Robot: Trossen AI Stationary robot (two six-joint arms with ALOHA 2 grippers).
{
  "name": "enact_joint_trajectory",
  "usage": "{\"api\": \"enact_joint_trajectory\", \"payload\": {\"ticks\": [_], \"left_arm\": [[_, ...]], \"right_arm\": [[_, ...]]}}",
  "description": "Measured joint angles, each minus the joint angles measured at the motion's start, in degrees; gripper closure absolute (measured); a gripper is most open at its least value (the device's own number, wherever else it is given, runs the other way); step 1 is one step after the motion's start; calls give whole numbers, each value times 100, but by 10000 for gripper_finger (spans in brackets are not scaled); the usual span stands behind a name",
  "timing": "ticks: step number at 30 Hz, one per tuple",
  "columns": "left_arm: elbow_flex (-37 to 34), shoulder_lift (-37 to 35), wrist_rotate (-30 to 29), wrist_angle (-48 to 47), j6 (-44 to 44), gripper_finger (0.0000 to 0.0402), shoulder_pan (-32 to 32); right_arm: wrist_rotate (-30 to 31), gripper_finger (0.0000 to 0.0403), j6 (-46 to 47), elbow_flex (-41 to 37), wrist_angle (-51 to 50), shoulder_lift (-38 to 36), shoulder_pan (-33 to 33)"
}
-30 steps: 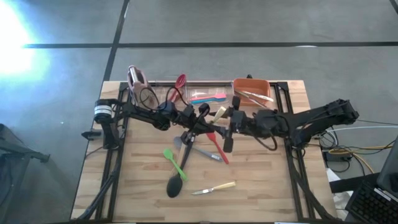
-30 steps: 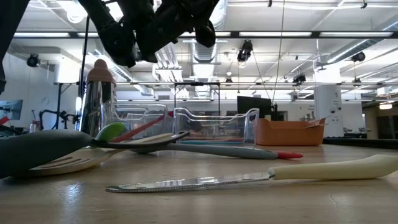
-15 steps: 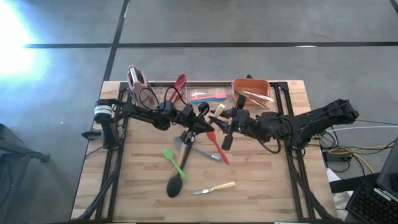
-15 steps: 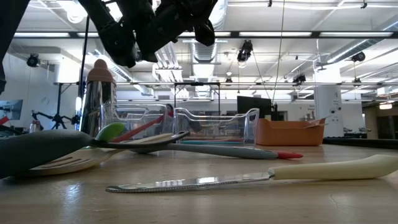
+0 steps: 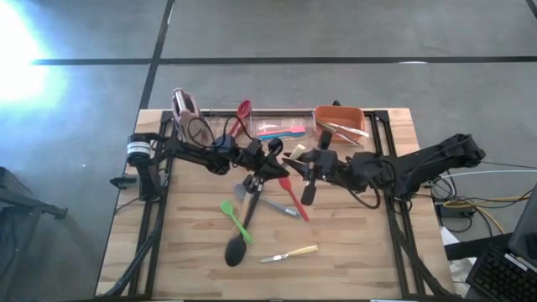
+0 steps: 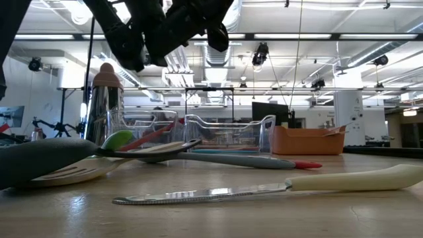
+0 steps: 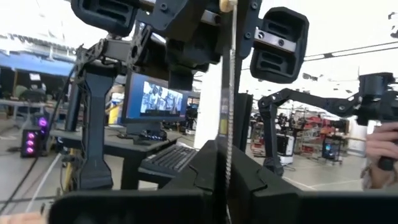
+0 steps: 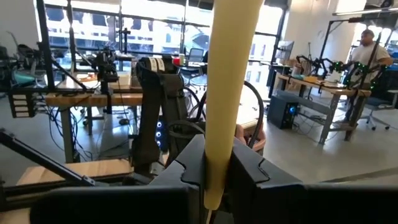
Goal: Pick & Place Kitchen Items
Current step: Put the right yellow knife into the orange bin
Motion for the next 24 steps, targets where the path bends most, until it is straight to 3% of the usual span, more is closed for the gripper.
{"api": "enact_joint_trajectory", "payload": {"ticks": [9,14,19,24], "left_arm": [[2,-296,229,-1195,184,244,7],[-2,-555,414,-2149,390,168,41],[-72,-866,362,-2982,797,146,87],[-314,-1121,191,-3017,957,149,86]], "right_arm": [[130,376,-141,55,-466,-321,-9],[1073,377,-175,66,-1273,-690,-37],[1298,377,311,66,-2330,-1229,-257],[1127,377,984,68,-3460,-1693,-963]]}}
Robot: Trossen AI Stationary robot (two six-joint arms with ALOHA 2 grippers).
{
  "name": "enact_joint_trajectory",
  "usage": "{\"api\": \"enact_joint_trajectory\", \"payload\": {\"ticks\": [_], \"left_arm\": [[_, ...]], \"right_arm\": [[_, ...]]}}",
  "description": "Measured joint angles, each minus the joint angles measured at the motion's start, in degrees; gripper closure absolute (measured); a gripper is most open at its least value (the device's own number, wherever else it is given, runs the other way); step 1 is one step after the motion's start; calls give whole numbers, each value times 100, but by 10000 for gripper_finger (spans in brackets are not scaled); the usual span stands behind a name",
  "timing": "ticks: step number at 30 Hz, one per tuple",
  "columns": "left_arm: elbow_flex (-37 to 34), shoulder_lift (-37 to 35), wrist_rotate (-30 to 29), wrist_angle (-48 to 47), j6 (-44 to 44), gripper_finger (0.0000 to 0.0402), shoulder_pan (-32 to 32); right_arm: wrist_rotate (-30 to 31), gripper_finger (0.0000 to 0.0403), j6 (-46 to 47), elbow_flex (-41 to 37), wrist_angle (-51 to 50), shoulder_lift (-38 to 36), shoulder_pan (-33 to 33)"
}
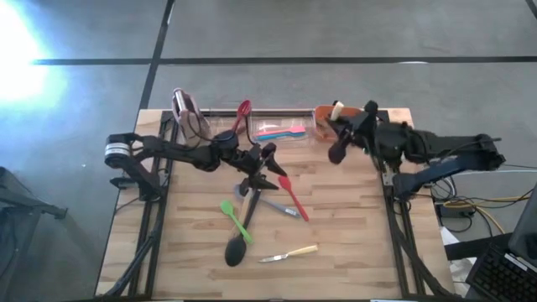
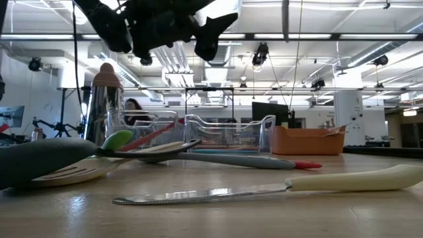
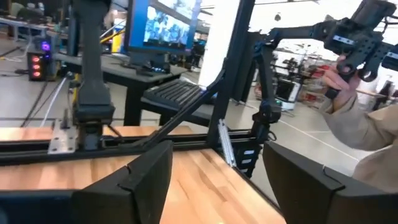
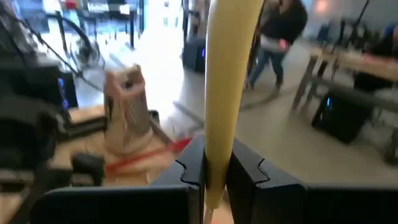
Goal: Pick & Place Kitchen Items
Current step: Put the right yellow knife into the orange bin
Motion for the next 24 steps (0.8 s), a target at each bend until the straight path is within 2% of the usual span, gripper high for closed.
{"api": "enact_joint_trajectory", "payload": {"ticks": [3,6,13,19,24], "left_arm": [[-85,-47,-61,-7,74,152,10],[-131,-55,-67,-31,116,152,12],[-151,-57,-65,-50,147,152,41],[-151,-58,-62,-201,145,152,58],[-151,-119,-52,-328,144,152,104]], "right_arm": [[-639,377,506,252,-1002,-49,-696],[-1203,377,743,726,-2067,203,-1457],[-2735,377,333,2174,-4063,1379,-3129],[-3324,377,-235,3276,-5269,2544,-4094],[-3358,377,-716,4056,-6105,3589,-4527]]}}
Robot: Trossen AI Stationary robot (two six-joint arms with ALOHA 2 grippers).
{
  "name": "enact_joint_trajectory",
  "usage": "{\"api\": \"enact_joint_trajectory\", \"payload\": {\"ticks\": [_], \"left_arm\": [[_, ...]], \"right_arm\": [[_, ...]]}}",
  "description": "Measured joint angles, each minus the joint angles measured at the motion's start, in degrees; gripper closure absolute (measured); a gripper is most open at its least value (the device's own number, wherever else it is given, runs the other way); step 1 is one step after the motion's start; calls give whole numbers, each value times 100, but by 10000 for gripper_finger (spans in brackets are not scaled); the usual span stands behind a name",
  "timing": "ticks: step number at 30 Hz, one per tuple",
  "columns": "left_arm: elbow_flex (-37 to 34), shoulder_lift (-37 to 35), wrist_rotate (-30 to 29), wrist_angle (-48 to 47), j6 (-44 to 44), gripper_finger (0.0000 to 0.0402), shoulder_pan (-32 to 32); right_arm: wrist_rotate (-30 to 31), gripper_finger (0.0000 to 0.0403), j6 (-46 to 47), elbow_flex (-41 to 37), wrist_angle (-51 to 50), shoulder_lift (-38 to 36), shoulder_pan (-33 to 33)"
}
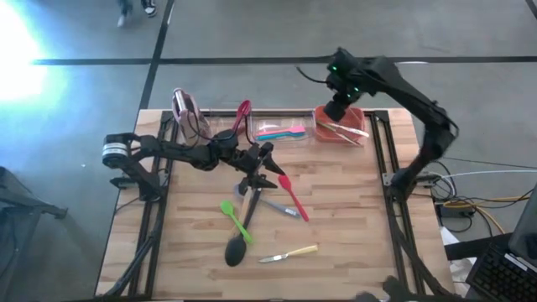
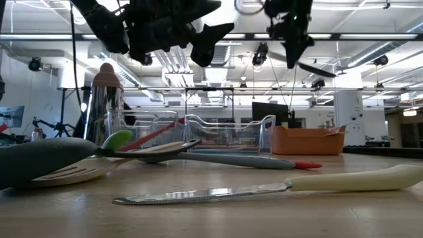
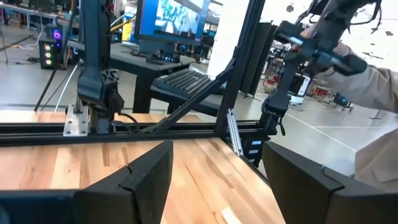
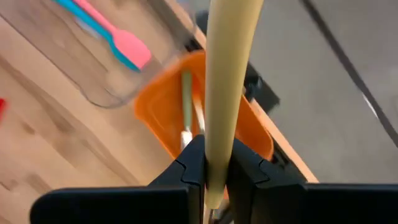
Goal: Pick & Place Kitchen Items
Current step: Put the right yellow knife into the orange bin
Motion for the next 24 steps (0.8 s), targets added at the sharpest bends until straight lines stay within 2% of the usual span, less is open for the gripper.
{"api": "enact_joint_trajectory", "payload": {"ticks": [7,10,13,24], "left_arm": [[2,-3,17,-340,116,152,126],[2,-3,22,-537,150,152,213],[2,-3,25,-673,151,152,284],[2,-3,36,-715,151,152,317]], "right_arm": [[-19,377,-590,900,-844,1269,-323],[-354,377,-756,1026,-859,1522,-487],[-576,377,-766,1062,-850,1769,-658],[-595,377,-868,990,-847,2483,-883]]}}
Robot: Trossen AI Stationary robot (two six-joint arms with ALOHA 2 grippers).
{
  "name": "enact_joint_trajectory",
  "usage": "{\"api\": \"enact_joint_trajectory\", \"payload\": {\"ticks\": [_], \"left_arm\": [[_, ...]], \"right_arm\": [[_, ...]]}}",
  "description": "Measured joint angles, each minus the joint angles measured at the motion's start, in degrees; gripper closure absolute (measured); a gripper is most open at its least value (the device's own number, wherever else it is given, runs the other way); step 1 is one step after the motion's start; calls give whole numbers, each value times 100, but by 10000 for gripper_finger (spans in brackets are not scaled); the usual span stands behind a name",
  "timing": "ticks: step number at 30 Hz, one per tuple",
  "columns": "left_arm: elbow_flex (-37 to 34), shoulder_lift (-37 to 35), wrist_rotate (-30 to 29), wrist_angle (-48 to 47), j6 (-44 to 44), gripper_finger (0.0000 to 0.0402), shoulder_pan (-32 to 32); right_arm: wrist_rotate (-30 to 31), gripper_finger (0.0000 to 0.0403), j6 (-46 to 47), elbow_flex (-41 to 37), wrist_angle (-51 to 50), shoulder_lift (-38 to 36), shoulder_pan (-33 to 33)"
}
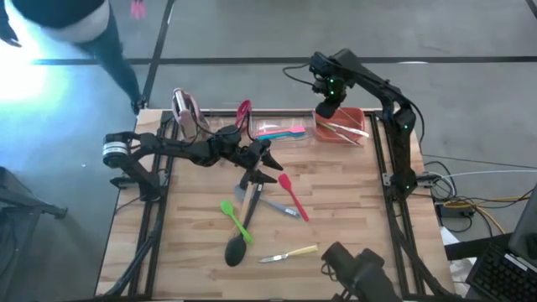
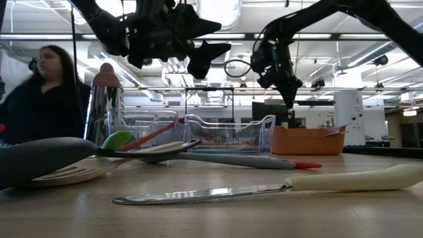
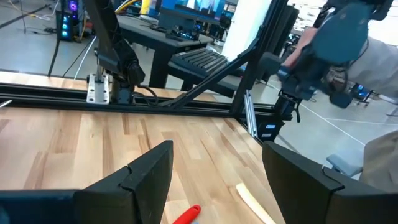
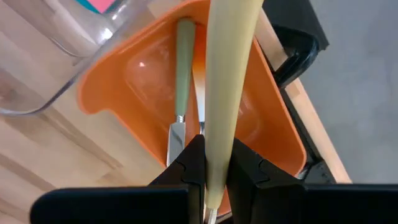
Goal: Pick & Place Kitchen Items
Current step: Put the right yellow knife into the orange bin
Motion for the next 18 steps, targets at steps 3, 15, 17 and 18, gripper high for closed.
{"api": "enact_joint_trajectory", "payload": {"ticks": [3,15,17,18], "left_arm": [[0,0,17,-12,2,152,7],[2,0,22,-104,52,152,7],[13,0,20,-103,52,152,7],[16,0,21,-98,54,152,7]], "right_arm": [[-2,377,8,-140,-1,28,-53],[-109,377,285,-1315,-3,-88,-232],[-109,377,323,-1462,-2,-88,-230],[-104,377,329,-1517,-4,-88,-236]]}}
